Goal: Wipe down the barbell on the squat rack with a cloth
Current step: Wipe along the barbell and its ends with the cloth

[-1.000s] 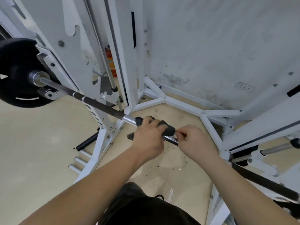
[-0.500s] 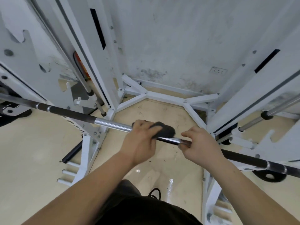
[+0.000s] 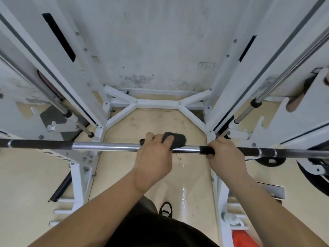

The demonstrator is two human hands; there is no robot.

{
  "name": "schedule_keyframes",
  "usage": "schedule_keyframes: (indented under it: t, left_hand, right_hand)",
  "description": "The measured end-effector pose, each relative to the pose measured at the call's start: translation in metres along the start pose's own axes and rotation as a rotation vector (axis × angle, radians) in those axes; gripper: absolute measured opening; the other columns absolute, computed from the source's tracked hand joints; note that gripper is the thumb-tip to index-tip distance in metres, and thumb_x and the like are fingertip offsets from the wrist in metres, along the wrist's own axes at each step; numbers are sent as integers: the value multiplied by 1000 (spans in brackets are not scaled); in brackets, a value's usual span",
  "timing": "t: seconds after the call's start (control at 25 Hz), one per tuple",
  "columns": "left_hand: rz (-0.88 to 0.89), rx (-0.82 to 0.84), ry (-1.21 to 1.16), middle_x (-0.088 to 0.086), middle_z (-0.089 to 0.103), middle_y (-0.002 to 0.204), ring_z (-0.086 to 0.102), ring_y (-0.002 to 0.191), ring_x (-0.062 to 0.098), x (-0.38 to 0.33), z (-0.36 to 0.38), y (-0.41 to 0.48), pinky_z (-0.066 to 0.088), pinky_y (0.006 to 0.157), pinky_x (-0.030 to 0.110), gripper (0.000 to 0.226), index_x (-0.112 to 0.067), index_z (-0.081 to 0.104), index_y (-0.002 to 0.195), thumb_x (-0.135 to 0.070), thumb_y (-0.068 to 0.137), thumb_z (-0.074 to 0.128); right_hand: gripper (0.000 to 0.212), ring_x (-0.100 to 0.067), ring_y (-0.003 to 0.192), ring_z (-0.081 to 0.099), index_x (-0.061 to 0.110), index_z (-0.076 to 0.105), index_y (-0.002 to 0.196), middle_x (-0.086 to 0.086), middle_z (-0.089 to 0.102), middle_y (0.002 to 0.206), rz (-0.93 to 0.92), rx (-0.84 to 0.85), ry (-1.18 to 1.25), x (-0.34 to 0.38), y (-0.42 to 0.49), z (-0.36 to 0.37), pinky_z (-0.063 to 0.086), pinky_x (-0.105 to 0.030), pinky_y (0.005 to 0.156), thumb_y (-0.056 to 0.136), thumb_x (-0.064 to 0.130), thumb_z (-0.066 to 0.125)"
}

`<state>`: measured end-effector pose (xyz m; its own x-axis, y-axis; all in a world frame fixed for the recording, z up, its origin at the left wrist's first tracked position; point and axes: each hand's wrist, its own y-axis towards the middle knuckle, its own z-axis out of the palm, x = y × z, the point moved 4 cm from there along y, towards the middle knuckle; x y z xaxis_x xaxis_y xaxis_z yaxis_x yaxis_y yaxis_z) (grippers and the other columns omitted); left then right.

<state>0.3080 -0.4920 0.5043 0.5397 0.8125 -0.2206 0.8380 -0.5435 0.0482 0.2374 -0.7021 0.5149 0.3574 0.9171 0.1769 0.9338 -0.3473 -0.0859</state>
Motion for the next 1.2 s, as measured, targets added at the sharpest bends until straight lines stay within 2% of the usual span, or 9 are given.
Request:
schedule_keyframes:
  t: [0.08, 0.2, 0.36, 0.48, 0.6, 0.8, 1.0, 1.08, 1.2]
  left_hand:
    - [-64, 24, 32, 7, 68, 108, 50, 101, 33, -6, -2, 1, 53, 77, 41, 45, -17, 63, 128, -16, 83, 58]
    - [149, 84, -21, 9, 60, 128, 46, 113, 36, -65, 15, 5, 51, 88, 38, 60, -20, 53, 139, -14, 80, 63]
    - [266, 35, -34, 8, 59, 130, 46, 116, 35, -49, 15, 3, 60, 68, 40, 69, -23, 50, 145, -14, 80, 72]
    - [163, 118, 117, 11, 63, 121, 49, 108, 37, 19, 6, -3, 57, 75, 47, 45, -14, 59, 130, -11, 85, 60]
    - [-36, 45, 179, 13, 65, 93, 50, 92, 35, 62, -12, -11, 50, 71, 43, 34, -9, 65, 113, -8, 80, 64]
    - [-11, 109, 48, 14, 51, 133, 40, 121, 38, -11, -4, -3, 39, 104, 41, 55, -17, 43, 140, -15, 86, 53]
    - [216, 49, -59, 7, 53, 139, 41, 126, 35, -40, 9, -10, 57, 88, 38, 71, -25, 46, 149, -15, 83, 68]
    - [95, 16, -41, 3, 57, 140, 43, 128, 34, -4, -2, -13, 57, 82, 42, 61, -27, 53, 143, -17, 84, 65]
    - [-327, -47, -49, 4, 58, 140, 38, 130, 34, 62, -20, -29, 56, 86, 47, 48, -23, 56, 139, -20, 91, 59]
  right_hand:
    - [10, -27, 85, 55, 8, 74, 78, -4, 56, 83, -5, -18, -37, 8, -3, 1, 36, -29, 52, 73, -1, 74]
    - [12, -28, 84, 56, 10, 68, 72, -4, 56, 83, 57, 3, -163, 17, 1, -1, 27, -28, 53, 73, -2, 68]
    - [5, -24, 91, 56, 16, 69, 86, 0, 56, 89, 99, 10, -156, 19, 1, -8, 44, -31, 59, 84, 20, 70]
    - [13, -22, 90, 53, 16, 70, 92, 1, 51, 86, 120, 35, -115, 24, 0, -9, 46, -32, 64, 86, 27, 71]
    - [14, -21, 86, 50, 16, 74, 95, -2, 54, 88, 138, 25, -136, 27, 1, -8, 47, -33, 64, 86, 26, 72]
    - [15, -21, 88, 49, 18, 76, 96, -1, 57, 93, 170, 68, -173, 28, 5, -10, 46, -34, 65, 86, 29, 76]
    - [16, -19, 85, 44, 20, 75, 95, 0, 53, 89, 132, 98, -256, 24, 9, -9, 45, -32, 65, 86, 33, 75]
    - [18, -19, 87, 50, 20, 74, 94, 0, 54, 90, 68, 94, -257, 23, 11, -11, 49, -33, 67, 86, 36, 75]
    - [24, -19, 86, 57, 20, 74, 95, 1, 59, 88, -3, 146, -275, 21, 17, -13, 51, -30, 66, 85, 42, 76]
